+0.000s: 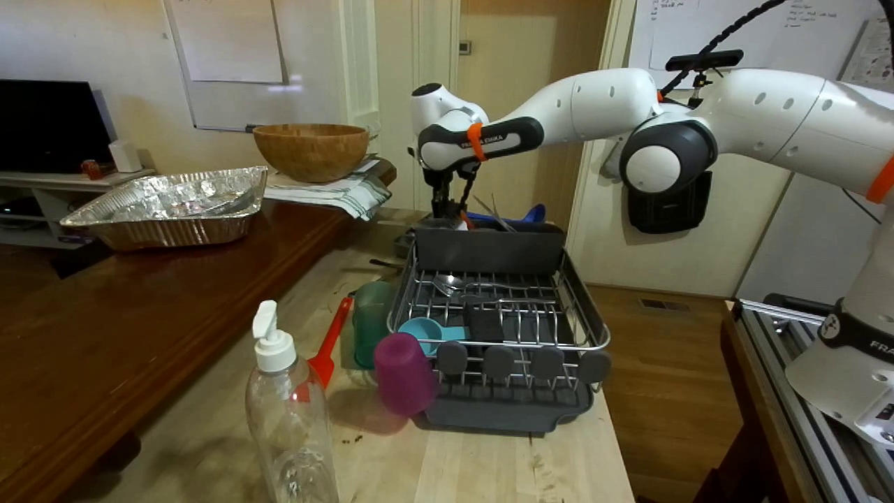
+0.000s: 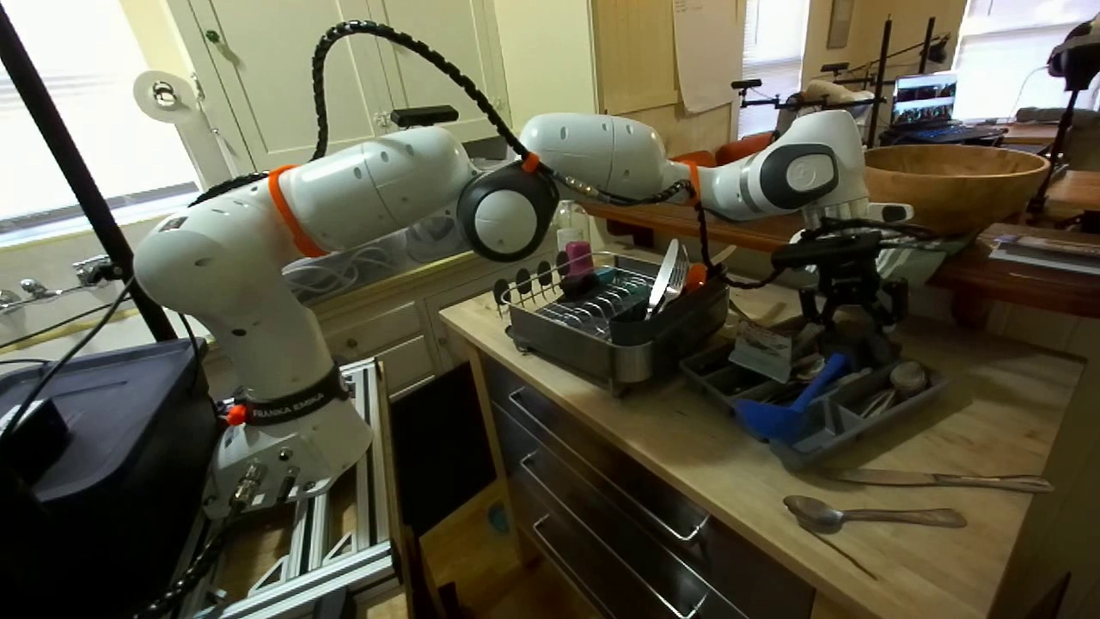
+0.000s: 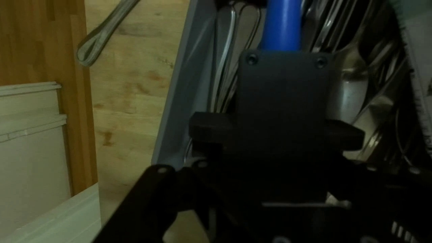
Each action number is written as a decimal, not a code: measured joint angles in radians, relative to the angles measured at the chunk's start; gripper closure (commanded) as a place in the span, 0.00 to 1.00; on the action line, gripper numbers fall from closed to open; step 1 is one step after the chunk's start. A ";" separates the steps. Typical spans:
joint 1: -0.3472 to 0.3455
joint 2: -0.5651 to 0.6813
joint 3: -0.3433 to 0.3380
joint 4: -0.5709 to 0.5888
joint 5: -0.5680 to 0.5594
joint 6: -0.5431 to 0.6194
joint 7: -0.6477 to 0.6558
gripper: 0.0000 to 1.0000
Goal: Move the blue serving spoon to the next tray
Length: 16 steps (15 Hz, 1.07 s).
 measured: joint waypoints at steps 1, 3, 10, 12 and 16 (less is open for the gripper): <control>0.002 0.000 0.000 0.001 0.000 -0.009 0.000 0.61; 0.006 0.000 0.000 0.001 0.000 -0.013 -0.001 0.61; 0.024 -0.005 -0.001 0.003 0.000 -0.039 -0.001 0.03; 0.030 -0.010 -0.001 0.003 0.000 -0.073 -0.001 0.00; 0.035 -0.022 -0.002 0.003 0.000 -0.128 0.001 0.00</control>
